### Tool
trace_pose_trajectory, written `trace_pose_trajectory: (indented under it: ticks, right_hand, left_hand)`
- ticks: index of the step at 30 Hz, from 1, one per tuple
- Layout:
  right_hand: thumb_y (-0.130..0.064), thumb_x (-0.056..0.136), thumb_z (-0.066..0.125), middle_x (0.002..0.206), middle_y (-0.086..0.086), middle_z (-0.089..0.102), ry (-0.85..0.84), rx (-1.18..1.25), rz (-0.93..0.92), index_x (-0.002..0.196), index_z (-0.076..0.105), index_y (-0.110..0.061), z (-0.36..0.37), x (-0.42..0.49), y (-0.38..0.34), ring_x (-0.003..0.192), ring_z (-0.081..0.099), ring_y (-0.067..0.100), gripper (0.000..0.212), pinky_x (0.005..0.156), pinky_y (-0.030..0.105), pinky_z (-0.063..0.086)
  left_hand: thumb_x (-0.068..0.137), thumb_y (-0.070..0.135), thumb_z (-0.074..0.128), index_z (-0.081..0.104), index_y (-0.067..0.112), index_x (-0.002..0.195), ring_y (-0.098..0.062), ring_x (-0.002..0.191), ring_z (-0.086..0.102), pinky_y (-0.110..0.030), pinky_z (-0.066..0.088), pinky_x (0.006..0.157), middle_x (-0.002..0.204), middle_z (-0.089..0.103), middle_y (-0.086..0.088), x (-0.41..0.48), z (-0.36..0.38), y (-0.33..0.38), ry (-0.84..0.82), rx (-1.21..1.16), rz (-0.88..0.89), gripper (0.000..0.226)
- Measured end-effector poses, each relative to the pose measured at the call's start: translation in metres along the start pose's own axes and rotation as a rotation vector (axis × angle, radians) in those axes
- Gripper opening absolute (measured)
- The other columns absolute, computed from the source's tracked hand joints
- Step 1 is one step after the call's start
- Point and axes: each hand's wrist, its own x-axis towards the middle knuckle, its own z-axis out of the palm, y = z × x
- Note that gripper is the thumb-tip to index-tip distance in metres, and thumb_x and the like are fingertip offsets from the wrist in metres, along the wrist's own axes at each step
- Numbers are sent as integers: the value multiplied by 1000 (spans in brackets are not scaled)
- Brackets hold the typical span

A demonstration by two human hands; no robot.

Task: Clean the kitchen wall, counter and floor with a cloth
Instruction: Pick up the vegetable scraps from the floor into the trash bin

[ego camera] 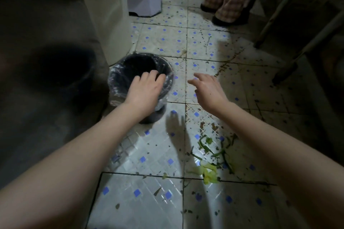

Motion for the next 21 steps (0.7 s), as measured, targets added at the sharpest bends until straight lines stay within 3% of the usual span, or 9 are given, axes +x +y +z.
trace_pose_trajectory:
  ticks: [3, 6, 15, 21]
  right_hand:
    - [7, 85, 51, 148, 10, 38, -35, -10, 63, 137, 46, -19, 8, -20, 28, 137, 32, 27, 59, 115, 44, 23]
    - [3, 87, 51, 148, 7, 38, -72, -15, 114, 136, 47, -21, 17, -37, 52, 137, 32, 25, 55, 113, 42, 23]
    - [4, 84, 52, 144, 6, 43, -160, -2, 208, 132, 50, -20, 54, -57, 90, 132, 39, 25, 54, 111, 43, 29]
    - [13, 81, 50, 144, 7, 43, -211, 73, 235, 134, 49, -16, 82, -55, 96, 131, 39, 25, 60, 112, 41, 30]
  left_hand:
    - [83, 14, 60, 35, 13, 137, -30, 113, 47, -39, 40, 83, 134, 43, -11, 11, 3, 21, 6, -10, 48, 59]
    - [80, 5, 58, 36, 13, 135, -30, 114, 46, -39, 39, 85, 134, 42, -11, 19, 12, 40, -13, -20, 105, 60]
    - [78, -6, 53, 34, 10, 136, -33, 126, 38, -41, 31, 102, 140, 37, -16, 25, 46, 79, -93, -54, 222, 63]
    - [77, 6, 67, 38, 11, 132, -31, 117, 48, -41, 42, 94, 132, 46, -14, 25, 78, 89, -159, -76, 271, 62]
